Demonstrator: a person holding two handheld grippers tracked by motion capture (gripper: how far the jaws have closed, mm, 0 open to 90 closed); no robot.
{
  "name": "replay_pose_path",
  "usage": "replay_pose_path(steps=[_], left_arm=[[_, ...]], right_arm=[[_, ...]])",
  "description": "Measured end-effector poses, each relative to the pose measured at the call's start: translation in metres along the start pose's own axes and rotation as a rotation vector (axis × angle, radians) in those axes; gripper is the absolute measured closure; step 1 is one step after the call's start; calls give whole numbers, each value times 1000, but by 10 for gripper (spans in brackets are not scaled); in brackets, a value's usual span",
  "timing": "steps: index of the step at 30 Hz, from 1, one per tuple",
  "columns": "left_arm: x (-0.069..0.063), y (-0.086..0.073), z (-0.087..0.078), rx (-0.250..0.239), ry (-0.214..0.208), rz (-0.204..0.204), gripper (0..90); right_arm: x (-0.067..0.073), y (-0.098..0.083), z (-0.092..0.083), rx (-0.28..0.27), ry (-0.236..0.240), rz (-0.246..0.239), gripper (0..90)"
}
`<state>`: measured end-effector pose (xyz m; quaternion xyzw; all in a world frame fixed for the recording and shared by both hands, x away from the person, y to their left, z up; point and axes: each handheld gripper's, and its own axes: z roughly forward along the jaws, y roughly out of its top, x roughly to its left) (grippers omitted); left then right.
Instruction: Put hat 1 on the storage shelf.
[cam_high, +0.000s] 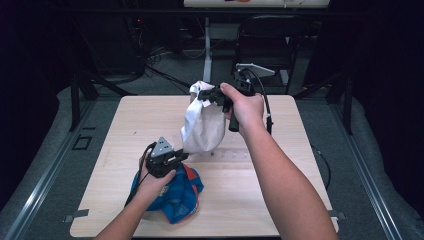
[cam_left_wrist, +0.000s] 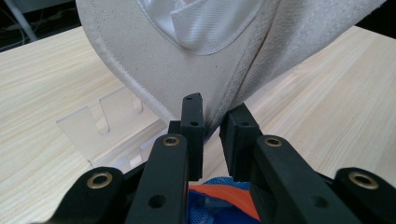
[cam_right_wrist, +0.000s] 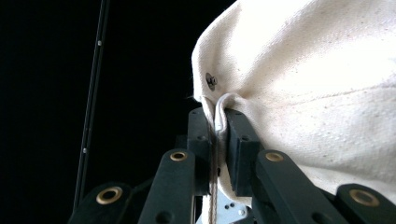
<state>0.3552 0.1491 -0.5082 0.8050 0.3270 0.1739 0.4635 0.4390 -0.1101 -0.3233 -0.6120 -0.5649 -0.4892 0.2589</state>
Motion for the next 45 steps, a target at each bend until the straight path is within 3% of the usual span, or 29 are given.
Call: replay_pose_path(steps=[4, 15, 24, 30, 33, 37, 40, 45], left_arm=[[3, 0, -2, 0, -27, -1, 803], [2, -8, 0, -4, -4, -40, 808], [9, -28, -1, -39, 0, -175, 820], [9, -29, 1, -1, 21, -170, 827], [8, -34, 6, 24, 26, -163, 827], [7, -35, 7, 17, 31, -164, 828], [7, -34, 5, 31, 33, -189, 767], [3, -33, 1, 32, 43, -178, 686]], right_arm=[[2, -1, 0, 10, -4, -7, 820], [-1, -2, 8, 27, -18, -20, 818], [-15, -3, 17, 47, -54, -16, 818], [-21, -4, 20, 45, -75, -13, 818], [-27, -5, 22, 59, -117, -30, 818], [-34, -6, 24, 49, -118, -23, 817], [-37, -5, 21, 41, -128, -24, 811], [-36, -4, 14, 29, -132, -39, 774]])
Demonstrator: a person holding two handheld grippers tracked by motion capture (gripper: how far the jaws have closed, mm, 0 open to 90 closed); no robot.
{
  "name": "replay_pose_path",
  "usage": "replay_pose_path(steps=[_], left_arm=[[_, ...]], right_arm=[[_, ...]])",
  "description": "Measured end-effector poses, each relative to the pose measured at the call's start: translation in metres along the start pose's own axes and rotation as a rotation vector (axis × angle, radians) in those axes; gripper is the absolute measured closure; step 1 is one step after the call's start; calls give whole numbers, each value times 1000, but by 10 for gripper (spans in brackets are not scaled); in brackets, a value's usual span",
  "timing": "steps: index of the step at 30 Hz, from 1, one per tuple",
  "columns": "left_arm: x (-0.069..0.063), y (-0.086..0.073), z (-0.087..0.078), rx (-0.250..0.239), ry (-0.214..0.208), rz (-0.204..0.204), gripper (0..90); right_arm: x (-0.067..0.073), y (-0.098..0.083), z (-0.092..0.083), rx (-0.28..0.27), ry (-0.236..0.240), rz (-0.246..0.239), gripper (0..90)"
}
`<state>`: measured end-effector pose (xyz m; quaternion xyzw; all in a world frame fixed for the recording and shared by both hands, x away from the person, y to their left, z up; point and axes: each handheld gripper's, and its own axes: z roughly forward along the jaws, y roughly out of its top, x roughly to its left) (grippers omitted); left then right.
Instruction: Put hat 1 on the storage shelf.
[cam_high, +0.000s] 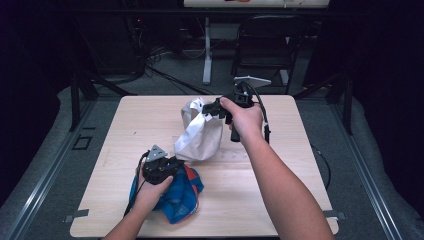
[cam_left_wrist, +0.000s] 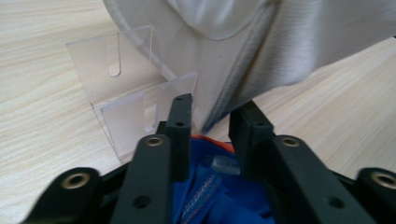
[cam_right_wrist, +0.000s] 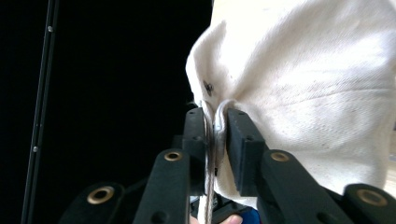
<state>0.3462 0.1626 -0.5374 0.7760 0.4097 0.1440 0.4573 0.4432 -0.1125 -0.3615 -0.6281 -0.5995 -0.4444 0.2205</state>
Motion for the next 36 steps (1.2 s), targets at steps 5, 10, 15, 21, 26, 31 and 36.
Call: replay_pose_path(steps=[5, 10, 15, 21, 26, 31, 36], left_arm=[[-2, -1, -16, -19, -1, 18, 626], [-1, -4, -33, -12, 5, 11, 599], [7, -12, -55, 14, 36, 2, 587], [20, -22, -74, 49, 92, -8, 570], [28, -29, -80, 55, 104, -41, 558], [33, -38, -80, 66, 118, -40, 557], [33, -46, -77, 87, 132, -21, 554]], right_arm=[[3, 0, -16, -18, -30, -37, 751], [2, -5, -35, -33, -82, -90, 739], [-8, -21, -51, -27, -97, -126, 730], [-23, -42, -57, -13, -109, -166, 718], [-35, -60, -53, -4, -119, -196, 712], [-55, -84, -40, 30, -146, -242, 704], [-87, -106, -22, 70, -143, -243, 699]])
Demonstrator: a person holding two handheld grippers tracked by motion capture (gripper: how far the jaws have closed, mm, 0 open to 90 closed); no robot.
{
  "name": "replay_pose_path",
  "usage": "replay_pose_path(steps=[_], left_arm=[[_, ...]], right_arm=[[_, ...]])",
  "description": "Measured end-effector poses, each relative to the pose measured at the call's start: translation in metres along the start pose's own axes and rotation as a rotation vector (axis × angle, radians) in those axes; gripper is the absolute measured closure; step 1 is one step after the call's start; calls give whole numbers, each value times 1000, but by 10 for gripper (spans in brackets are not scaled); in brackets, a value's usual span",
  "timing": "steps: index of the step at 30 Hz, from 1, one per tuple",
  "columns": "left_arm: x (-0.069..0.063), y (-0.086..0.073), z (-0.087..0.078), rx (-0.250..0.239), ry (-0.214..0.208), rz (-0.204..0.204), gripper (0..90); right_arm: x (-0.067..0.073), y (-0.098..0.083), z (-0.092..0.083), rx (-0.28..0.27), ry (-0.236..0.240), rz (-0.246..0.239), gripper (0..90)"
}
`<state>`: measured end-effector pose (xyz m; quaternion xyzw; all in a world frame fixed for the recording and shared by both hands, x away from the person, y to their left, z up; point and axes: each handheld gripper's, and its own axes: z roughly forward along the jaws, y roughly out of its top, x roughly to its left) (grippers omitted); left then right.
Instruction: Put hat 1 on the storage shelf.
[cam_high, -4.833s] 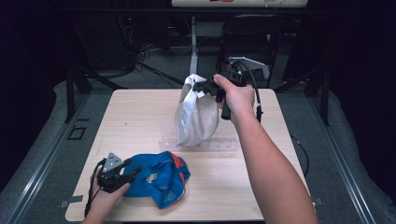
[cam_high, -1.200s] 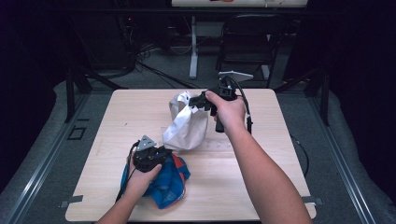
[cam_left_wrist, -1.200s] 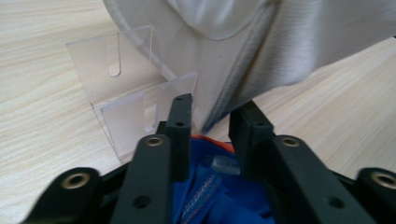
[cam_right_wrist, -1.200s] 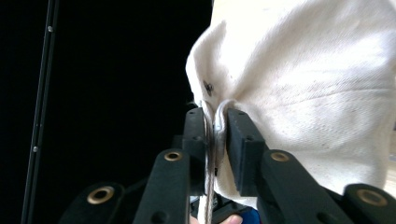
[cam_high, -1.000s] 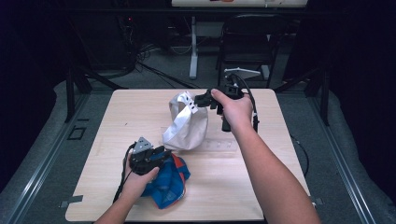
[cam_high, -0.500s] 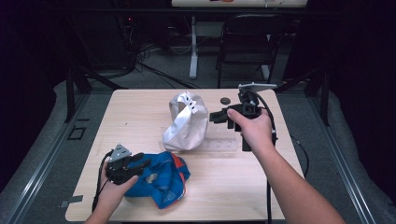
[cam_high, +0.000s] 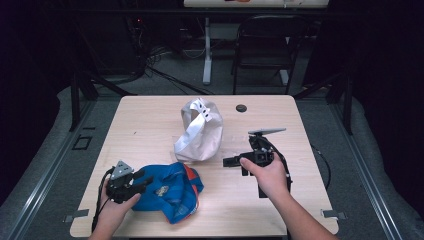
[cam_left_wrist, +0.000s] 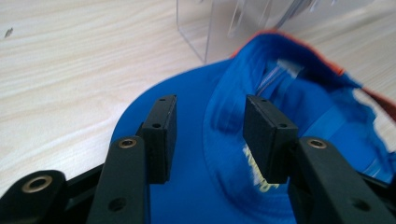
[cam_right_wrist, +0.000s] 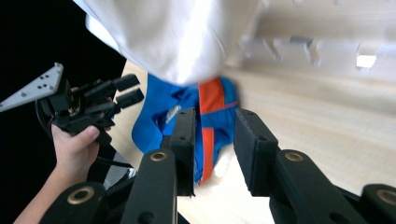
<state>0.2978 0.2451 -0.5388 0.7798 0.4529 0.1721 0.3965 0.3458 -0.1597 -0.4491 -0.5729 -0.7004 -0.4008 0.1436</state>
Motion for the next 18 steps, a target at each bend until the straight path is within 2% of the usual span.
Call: replay_pose_path(steps=[2, 3, 8, 10, 12, 13, 18], left_arm=[[0, -3, 1, 10, 7, 7, 554], [0, -6, 0, 18, 13, 7, 552], [2, -12, -3, 17, 28, 13, 543], [3, -14, -5, 10, 35, 18, 537], [5, -17, -9, 7, 46, 10, 535], [6, -20, -12, 6, 52, 3, 534], [9, -27, -20, 2, 73, -17, 532]], right_arm=[[-4, -6, 6, -3, 9, 19, 696], [-12, -13, 14, 13, 14, 15, 694], [-21, -27, 28, 26, 15, -2, 682], [-24, -33, 34, 40, 32, -3, 671], [-27, -41, 43, 49, 39, -12, 662], [-29, -49, 53, 64, 53, -15, 657], [-29, -60, 72, 81, 78, -33, 633]])
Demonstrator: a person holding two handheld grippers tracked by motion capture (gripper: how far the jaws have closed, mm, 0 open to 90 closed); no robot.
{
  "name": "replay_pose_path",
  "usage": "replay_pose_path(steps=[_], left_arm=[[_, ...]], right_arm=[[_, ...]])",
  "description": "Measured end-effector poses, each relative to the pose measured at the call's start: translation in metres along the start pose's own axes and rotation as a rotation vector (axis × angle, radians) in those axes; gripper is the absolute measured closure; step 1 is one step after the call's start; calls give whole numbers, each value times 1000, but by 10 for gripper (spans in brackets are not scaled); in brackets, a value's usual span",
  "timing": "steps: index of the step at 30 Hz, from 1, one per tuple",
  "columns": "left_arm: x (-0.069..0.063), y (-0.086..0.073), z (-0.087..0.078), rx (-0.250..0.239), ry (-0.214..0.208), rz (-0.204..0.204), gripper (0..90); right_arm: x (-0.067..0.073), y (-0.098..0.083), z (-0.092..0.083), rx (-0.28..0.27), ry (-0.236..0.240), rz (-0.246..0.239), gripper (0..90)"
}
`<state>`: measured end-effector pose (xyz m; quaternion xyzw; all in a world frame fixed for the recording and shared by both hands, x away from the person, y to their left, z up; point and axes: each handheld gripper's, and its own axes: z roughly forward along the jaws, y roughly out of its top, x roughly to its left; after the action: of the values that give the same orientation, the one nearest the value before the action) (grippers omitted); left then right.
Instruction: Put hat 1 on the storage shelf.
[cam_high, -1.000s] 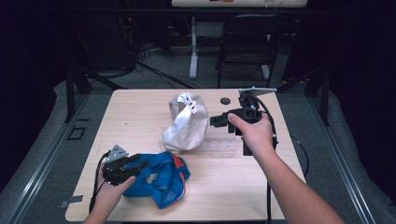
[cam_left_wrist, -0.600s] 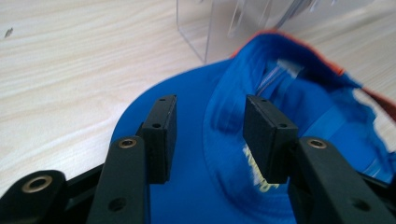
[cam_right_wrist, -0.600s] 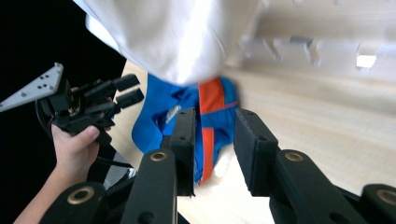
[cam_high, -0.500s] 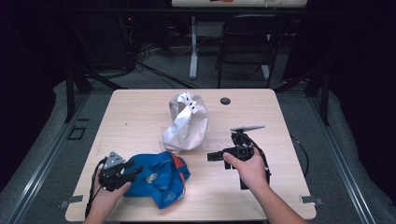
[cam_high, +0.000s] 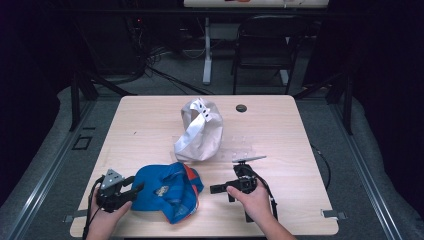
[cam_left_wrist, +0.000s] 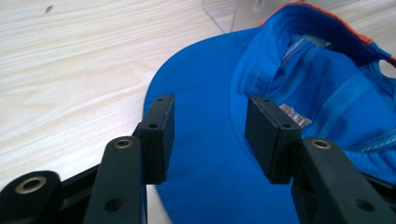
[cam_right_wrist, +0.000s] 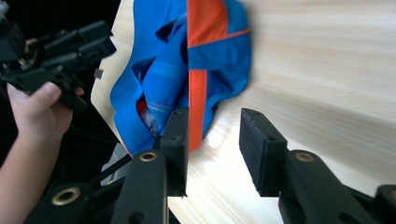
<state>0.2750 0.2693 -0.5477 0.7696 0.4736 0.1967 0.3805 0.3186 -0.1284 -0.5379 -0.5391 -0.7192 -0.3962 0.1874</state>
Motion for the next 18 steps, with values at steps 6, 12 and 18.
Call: replay_pose_path(steps=[6, 12, 18], left_arm=[[4, -7, -8, 0, 22, -18, 531], [7, -11, -13, -4, 36, -31, 528], [8, -12, -14, -1, 38, -30, 527]], right_arm=[[1, -5, 32, 32, 24, -13, 619], [4, -5, 55, 60, 47, -22, 620], [3, -4, 66, 89, 60, -9, 630]])
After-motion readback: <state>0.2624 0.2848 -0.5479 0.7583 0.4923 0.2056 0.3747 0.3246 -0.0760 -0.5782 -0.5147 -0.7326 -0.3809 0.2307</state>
